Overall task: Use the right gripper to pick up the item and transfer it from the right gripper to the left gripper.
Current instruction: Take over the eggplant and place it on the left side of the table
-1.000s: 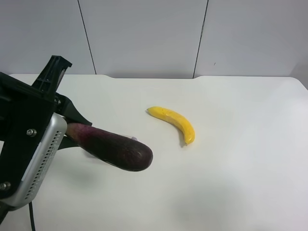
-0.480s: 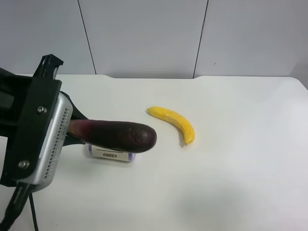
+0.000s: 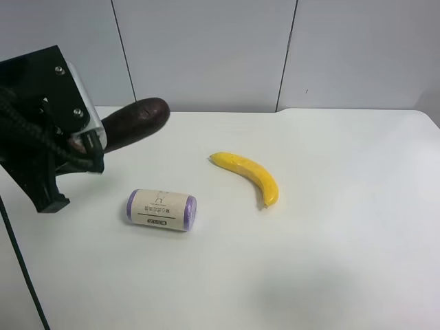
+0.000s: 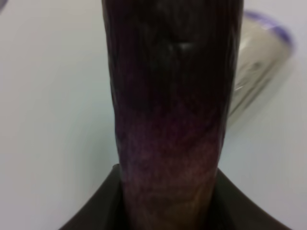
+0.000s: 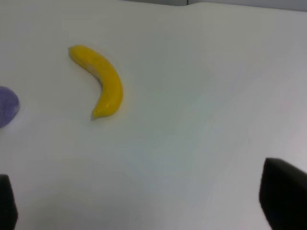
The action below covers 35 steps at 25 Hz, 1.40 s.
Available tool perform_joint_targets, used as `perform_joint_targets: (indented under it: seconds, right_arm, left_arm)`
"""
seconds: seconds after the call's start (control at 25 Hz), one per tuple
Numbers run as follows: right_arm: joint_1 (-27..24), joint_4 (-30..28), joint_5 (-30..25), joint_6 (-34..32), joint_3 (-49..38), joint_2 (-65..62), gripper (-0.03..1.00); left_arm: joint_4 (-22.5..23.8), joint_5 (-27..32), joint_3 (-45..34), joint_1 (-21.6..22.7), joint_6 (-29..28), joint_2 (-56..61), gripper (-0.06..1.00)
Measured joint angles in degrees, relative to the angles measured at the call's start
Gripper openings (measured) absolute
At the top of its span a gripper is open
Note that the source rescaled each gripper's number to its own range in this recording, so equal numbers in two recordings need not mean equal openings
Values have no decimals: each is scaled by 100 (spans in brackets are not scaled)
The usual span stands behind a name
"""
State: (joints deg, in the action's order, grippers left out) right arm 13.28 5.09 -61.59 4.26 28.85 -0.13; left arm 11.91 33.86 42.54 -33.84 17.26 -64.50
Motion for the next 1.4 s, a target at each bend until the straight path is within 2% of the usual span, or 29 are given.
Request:
perform_joint_targets:
  seconds: [0.12, 0.28, 0.56, 1.0, 1.2, 1.4]
  right_arm:
    - [0, 0, 0, 0, 0, 0, 100]
    - [0, 0, 0, 0, 0, 0, 100]
    - [0, 0, 0, 0, 0, 0, 100]
    - [0, 0, 0, 0, 0, 0, 100]
    - [0, 0, 0, 0, 0, 0, 100]
    - [0, 0, 0, 0, 0, 0, 100]
  left_arm:
    - [-116, -17, 0, 513, -295, -284, 2]
    - [-396, -54, 0, 959, -377, -735, 2]
    - [-580, -96, 4, 1426, -439, -1558, 2]
    - [-640, -642, 233, 2189, -502, -2607, 2]
    - [-636, -711, 539, 2339, -502, -3070, 2]
    - [-380, -971, 545, 2339, -502, -3503, 2]
